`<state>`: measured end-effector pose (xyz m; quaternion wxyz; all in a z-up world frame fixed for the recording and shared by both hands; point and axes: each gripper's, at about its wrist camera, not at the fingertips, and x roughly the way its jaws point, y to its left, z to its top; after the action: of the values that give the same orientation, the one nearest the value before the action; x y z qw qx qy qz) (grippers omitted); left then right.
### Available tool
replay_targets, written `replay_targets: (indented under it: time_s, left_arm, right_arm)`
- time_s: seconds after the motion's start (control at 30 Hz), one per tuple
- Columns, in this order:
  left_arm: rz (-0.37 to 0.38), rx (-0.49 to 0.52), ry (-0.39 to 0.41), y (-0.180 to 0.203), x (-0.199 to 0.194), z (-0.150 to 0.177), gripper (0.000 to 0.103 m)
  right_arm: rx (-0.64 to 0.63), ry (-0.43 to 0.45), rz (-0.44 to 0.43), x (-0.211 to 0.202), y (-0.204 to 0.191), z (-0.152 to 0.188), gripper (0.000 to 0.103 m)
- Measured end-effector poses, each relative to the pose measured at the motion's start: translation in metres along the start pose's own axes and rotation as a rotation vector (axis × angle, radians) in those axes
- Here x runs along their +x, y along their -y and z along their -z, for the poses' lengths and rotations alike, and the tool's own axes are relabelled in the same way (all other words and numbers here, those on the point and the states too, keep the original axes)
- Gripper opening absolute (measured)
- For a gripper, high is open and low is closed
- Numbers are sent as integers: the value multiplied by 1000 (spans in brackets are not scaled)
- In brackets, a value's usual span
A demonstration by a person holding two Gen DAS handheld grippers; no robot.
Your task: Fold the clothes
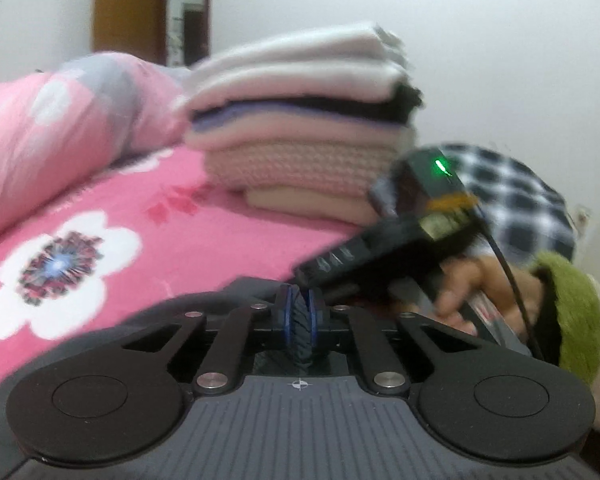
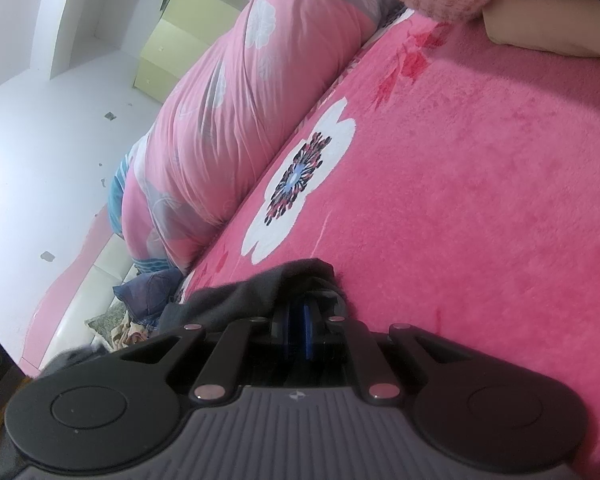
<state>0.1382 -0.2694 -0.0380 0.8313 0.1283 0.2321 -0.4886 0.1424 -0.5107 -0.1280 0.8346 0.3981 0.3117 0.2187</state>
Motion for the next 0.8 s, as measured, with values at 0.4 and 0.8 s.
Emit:
replay_targets:
  time_s: [0.4,0.8]
  left_arm:
    - [37,-57,-99,-10,22,19,7]
    - [29,-79,-106,-8,-4,20,21]
  right_arm:
    - [78,160,-3,-39,10,-8,11]
    - [-340,-2,223,10,-52,10,7]
